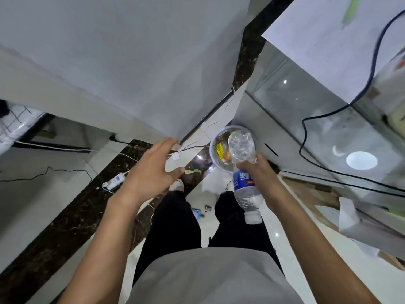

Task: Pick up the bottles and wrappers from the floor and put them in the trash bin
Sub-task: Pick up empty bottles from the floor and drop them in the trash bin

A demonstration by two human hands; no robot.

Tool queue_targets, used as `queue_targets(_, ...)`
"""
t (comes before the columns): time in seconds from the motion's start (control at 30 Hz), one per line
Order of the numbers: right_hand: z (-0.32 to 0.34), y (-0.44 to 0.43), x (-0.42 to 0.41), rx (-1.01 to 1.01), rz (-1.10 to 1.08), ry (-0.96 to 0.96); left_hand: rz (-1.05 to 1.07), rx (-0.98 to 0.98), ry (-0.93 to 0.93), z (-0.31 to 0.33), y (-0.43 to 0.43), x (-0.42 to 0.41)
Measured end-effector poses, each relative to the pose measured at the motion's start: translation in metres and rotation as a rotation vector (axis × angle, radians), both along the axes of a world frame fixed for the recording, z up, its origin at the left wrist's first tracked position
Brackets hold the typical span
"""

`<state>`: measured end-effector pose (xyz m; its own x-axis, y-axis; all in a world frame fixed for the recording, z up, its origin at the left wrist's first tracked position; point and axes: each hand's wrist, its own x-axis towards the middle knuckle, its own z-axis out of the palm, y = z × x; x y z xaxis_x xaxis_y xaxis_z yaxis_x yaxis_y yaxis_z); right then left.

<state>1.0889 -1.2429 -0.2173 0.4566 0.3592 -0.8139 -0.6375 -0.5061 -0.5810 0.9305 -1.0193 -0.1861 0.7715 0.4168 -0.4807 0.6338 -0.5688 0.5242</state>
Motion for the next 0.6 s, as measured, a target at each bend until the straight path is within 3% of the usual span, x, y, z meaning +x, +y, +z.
queue_targets(0.2, -0.014, 0.018, -0.024, 0.003, -0.061, -0.104, -0.26, -0.042, 0.0, -0.033, 0.024, 0.048)
queue_targets(0.3, -0.023, 0.023, -0.034, -0.017, -0.194, -0.141, -0.411, -0.087, -0.032, -0.052, 0.031, 0.067)
queue_targets(0.6, -0.093, 0.022, -0.067, -0.071, -0.349, -0.136, -0.48, -0.102, -0.054, -0.151, 0.031, 0.062)
